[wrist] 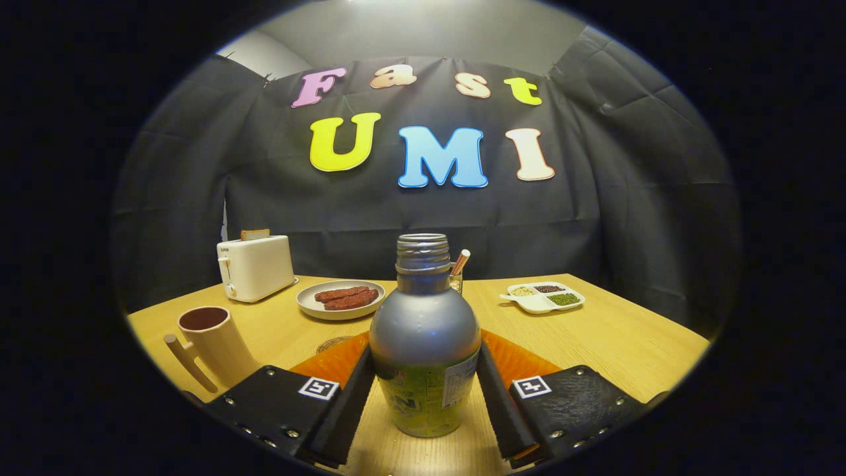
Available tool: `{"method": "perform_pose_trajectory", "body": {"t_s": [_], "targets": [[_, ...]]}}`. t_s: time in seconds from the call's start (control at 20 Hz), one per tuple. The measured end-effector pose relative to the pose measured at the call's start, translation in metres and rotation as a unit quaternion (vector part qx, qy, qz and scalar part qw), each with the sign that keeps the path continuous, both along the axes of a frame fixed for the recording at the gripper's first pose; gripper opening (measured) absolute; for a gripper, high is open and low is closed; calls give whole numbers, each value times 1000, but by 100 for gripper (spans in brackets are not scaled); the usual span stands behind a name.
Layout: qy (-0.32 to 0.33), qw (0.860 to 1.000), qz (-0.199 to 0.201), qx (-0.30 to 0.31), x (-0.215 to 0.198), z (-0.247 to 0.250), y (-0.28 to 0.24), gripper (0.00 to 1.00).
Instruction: Take the bottle from table, then pour the juice into the cup, finally place the bottle on the coaster
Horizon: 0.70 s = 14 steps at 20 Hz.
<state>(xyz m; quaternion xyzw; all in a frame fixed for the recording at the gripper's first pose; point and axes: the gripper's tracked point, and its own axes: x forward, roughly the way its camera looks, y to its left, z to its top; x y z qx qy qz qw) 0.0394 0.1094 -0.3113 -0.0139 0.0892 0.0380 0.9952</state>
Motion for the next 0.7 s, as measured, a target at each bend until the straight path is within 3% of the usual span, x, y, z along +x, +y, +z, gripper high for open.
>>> {"method": "perform_pose_trajectory", "body": {"t_s": [0.4, 0.7], "targets": [[7, 995, 25, -93, 8, 34, 15, 76], [10, 980, 67, -187, 17, 52, 46, 77]]}}
